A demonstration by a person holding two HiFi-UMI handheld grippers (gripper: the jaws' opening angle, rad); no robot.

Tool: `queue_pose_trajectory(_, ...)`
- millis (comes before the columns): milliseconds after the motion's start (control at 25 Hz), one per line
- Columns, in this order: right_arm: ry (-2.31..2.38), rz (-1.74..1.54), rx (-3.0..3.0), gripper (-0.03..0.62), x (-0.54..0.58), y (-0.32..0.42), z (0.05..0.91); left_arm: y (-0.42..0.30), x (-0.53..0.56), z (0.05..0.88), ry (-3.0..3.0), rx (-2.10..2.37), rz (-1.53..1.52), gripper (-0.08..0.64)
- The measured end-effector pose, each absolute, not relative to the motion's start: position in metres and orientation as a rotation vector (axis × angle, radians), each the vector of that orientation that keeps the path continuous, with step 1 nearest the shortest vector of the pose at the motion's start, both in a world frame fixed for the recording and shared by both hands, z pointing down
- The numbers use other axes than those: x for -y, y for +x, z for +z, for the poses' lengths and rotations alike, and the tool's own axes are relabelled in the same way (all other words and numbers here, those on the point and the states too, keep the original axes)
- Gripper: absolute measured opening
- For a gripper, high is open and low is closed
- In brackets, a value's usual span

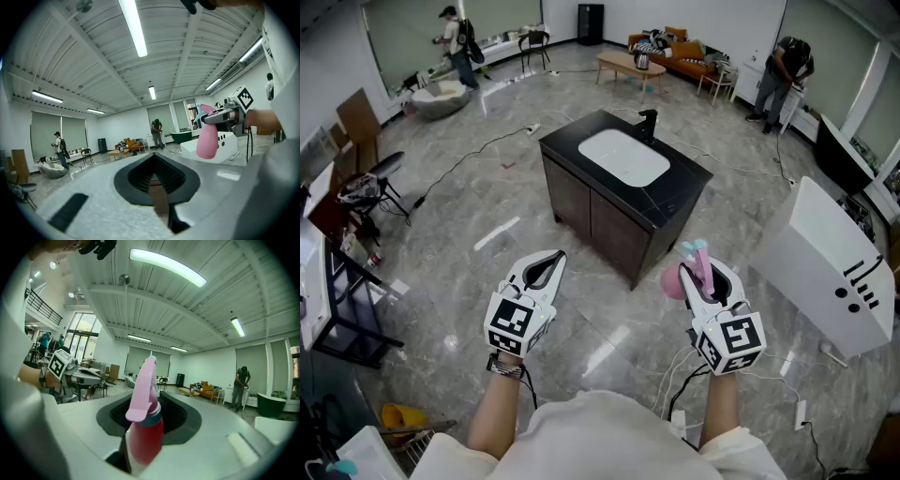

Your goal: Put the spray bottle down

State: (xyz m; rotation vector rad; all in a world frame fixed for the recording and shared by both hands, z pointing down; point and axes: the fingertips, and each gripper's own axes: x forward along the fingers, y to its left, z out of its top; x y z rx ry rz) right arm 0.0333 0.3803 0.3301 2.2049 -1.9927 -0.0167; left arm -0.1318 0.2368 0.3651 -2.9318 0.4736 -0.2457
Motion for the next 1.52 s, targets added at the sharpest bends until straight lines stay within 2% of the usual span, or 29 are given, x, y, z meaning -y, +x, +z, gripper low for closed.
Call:
queue_pose_trajectory(440,2.199,-0.026,2.084,0.146,-0.389,0.024,0.326,-0.133,-0.246,0.361,-2.923,-0.466,-0.227,0.003)
queue_pose_trajectory(1520,2.137,0.005,2.162,0.146,-0.418,0.077,0.342,-0.088,-0.301,0.37,-2.913,-0.544,-0.252,0.003)
